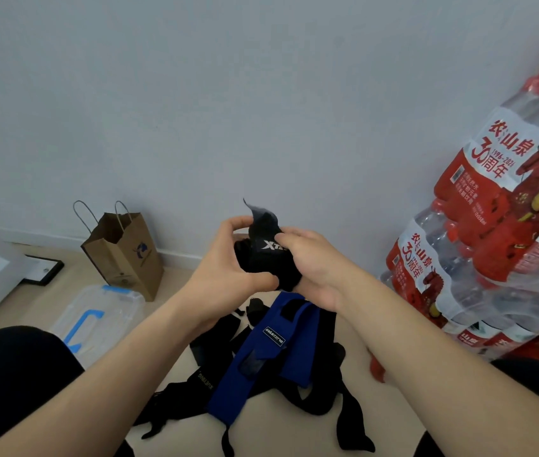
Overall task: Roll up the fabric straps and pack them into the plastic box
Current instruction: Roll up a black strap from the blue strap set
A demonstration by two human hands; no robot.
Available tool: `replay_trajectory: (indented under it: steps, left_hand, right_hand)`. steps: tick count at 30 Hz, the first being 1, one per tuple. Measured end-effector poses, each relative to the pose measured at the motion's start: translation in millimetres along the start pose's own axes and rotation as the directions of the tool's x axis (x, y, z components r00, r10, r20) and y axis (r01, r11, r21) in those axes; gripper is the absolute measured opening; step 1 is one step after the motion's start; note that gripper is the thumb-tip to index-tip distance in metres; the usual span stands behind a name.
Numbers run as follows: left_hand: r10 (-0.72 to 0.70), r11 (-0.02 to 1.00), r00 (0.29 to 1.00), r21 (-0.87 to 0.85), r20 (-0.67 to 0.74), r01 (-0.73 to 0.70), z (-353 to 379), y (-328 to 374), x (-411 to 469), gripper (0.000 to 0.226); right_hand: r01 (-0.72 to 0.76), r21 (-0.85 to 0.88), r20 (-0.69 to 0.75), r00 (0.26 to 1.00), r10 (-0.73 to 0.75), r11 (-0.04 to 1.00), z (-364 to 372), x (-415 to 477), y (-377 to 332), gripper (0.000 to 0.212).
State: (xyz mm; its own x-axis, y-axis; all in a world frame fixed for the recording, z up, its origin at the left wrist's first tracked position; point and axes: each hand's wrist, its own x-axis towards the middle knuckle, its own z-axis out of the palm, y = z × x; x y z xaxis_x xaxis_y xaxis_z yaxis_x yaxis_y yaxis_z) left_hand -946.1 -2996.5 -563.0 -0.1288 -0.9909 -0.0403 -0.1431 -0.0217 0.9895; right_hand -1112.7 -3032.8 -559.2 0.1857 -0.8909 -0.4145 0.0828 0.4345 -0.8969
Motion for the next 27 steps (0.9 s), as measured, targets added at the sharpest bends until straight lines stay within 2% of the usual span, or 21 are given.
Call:
replay_trajectory:
  steps: [3, 4, 6, 7, 9, 11, 12, 14, 17, 21, 23, 27]
  left_hand:
    - [0.17, 0.959, 0.984, 0.221, 0.046, -0.175, 3, 2, -2, 0.087]
    - [0.211, 0.929, 0.976, 0.299, 0.06, -0.219, 5, 1, -2, 0.086]
    - [0.211, 0.904, 0.975, 0.366, 0.063, -0.22, 6, 0, -1, 0.08]
    - [0.166, 0.921, 0.984, 0.348, 0.058, -0.175, 5, 1, 0, 0.071]
    - [-0.008, 0.985, 0.996, 0.173, 0.084, -0.006, 5, 6, 1, 0.046]
    - [-0.137, 0.989, 0.98, -0.035, 0.146, 0.143, 4, 8, 2, 0.038]
    - [-0.163, 0.977, 0.974, -0.111, 0.158, 0.181, 3, 9, 2, 0.037]
    - [-0.152, 0.965, 0.977, -0.193, 0.15, 0.18, 3, 9, 2, 0.03]
    - [-0.076, 0.976, 0.989, -0.194, 0.128, 0.1, 3, 5, 1, 0.019]
    - [-0.005, 1.0, 0.996, -0.028, 0.084, 0.007, 5, 0, -2, 0.007]
    - [0.018, 0.998, 0.999, 0.064, 0.038, -0.021, 6, -1, -3, 0.019]
    - [-0.002, 0.995, 0.999, 0.102, -0.04, 0.007, 1, -3, -4, 0.053]
  right_hand:
    - [-0.017, -0.052, 0.052, 0.998, 0.02, 0.999, 0, -6, -3, 0.029]
    - [0.017, -0.049, 0.05, 0.999, -0.015, 0.999, 0, -7, -2, 0.028]
    - [0.164, -0.05, 0.004, 0.987, -0.164, 0.985, 5, -9, 5, 0.024]
    - [0.239, -0.07, -0.04, 0.969, -0.242, 0.968, 7, -9, 8, 0.021]
    - [0.355, -0.224, -0.115, 0.915, -0.386, 0.908, 9, -10, 11, 0.015]
    - [0.395, -0.353, -0.118, 0.88, -0.459, 0.848, 9, -10, 13, 0.013]
    - [0.403, -0.347, -0.114, 0.878, -0.465, 0.847, 9, -12, 14, 0.013]
    - [0.399, -0.237, -0.118, 0.893, -0.434, 0.886, 11, -15, 15, 0.014]
    - [0.329, -0.099, -0.152, 0.928, -0.341, 0.939, 13, -15, 17, 0.02]
    - [0.223, -0.113, -0.231, 0.942, -0.244, 0.968, 14, -10, 14, 0.033]
    - [0.181, -0.087, -0.228, 0.954, -0.197, 0.98, 13, -10, 13, 0.028]
    - [0.054, 0.005, -0.078, 0.995, -0.054, 0.999, 15, -12, 19, 0.016]
